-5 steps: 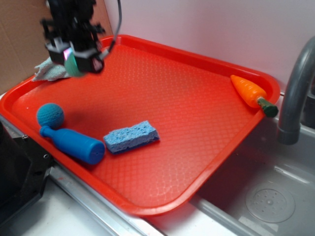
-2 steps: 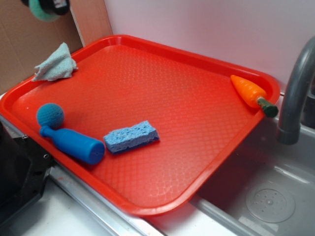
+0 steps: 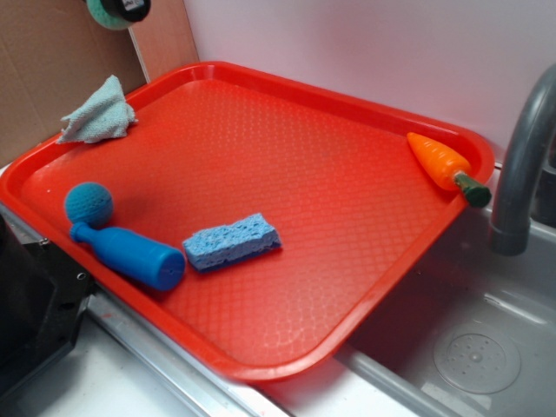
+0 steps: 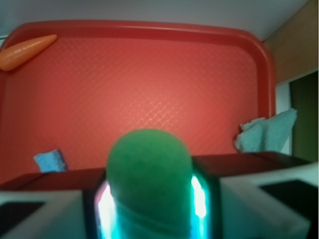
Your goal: Grab the green ball.
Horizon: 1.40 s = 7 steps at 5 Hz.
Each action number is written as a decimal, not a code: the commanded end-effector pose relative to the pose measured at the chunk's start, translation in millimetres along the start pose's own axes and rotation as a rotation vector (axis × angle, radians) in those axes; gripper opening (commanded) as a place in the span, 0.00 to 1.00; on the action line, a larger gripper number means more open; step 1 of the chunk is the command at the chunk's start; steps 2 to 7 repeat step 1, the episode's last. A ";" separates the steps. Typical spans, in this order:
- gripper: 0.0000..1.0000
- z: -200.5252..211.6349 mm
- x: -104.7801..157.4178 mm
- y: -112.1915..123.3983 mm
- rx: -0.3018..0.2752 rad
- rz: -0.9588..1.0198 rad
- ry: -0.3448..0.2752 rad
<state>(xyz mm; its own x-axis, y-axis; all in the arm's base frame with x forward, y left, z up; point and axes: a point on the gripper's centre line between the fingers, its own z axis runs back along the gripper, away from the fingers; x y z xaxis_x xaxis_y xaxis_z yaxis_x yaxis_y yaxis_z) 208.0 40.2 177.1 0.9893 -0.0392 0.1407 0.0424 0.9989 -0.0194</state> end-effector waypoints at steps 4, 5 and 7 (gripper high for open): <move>0.00 5.5 11.0 7.2 0.007 0.023 -0.052; 0.00 5.5 11.0 7.2 0.007 0.023 -0.052; 0.00 5.5 11.0 7.2 0.007 0.023 -0.052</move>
